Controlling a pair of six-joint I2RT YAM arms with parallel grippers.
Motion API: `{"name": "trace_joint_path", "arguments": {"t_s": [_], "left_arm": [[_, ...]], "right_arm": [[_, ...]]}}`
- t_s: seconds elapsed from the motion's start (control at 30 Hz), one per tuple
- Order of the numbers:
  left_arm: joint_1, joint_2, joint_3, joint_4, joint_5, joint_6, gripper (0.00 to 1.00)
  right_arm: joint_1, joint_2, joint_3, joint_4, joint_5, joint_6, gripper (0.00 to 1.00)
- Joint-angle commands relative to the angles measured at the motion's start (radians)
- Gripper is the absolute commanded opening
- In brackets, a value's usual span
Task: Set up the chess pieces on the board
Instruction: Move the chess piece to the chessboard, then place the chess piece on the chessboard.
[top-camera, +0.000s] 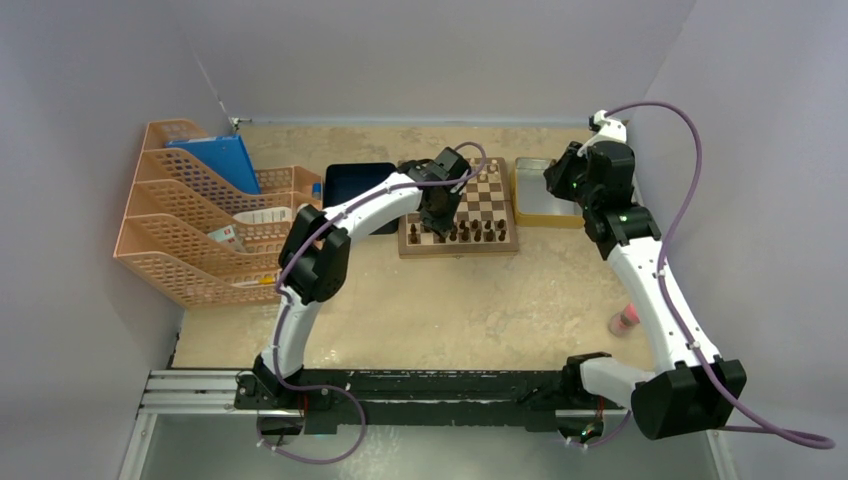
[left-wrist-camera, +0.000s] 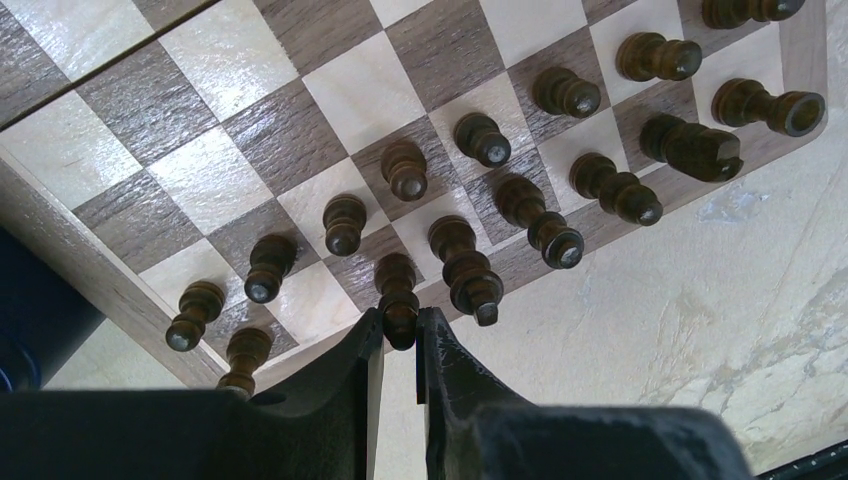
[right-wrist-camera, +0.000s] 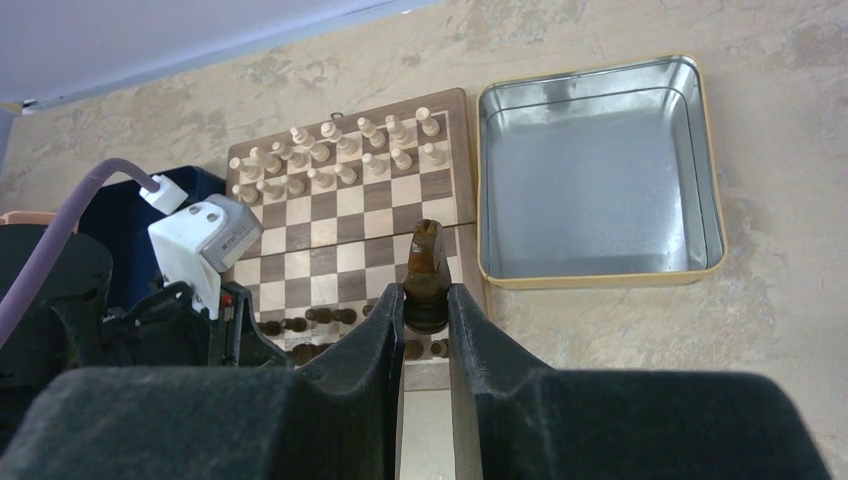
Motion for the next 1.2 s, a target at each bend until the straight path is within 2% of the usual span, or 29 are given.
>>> {"name": "trace_joint_path", "arguments": {"t_s": [0.0,0.2,0.43,0.57,0.7,0.87,0.97,1.07,1.17], "left_arm": [[-0.005,0.014,0.043,0.006,-0.035,0.017,0.15],[-0.005,0.014,0.047,0.004,-0.045,0.021,0.16],[-0.005,0.014,0.061,-0.011,-0.046,0.024,0.25],[-0.005,0.028,0.163,-0.090,-0.031,0.008,0.31],[0.001,0.014,0.282,-0.175,-0.013,-0.029,0.35],[0.040,-0.079,0.307,-0.161,0.169,-0.109,0.35],[0.089,-0.150,0.293,-0.115,0.366,-0.182,0.35],[0.177,-0.231,0.195,0.008,0.606,-0.279,0.34],[0.232,-0.301,0.110,0.125,0.746,-0.352,0.34]], "right_arm": [[-0.003,-0.024,0.049,0.017,0.009,-0.024,0.09],[-0.003,-0.017,0.057,0.021,0.007,-0.027,0.09],[-0.003,-0.009,0.055,0.029,0.013,-0.027,0.10],[-0.003,0.001,0.060,0.041,0.002,-0.049,0.11],[0.003,-0.003,0.039,0.066,-0.089,-0.084,0.11],[0.040,-0.031,-0.024,0.169,-0.226,-0.159,0.11],[0.102,-0.053,-0.062,0.232,-0.287,-0.226,0.11],[0.168,-0.074,-0.097,0.278,-0.286,-0.283,0.10],[0.216,-0.070,-0.125,0.310,-0.294,-0.310,0.10]]}}
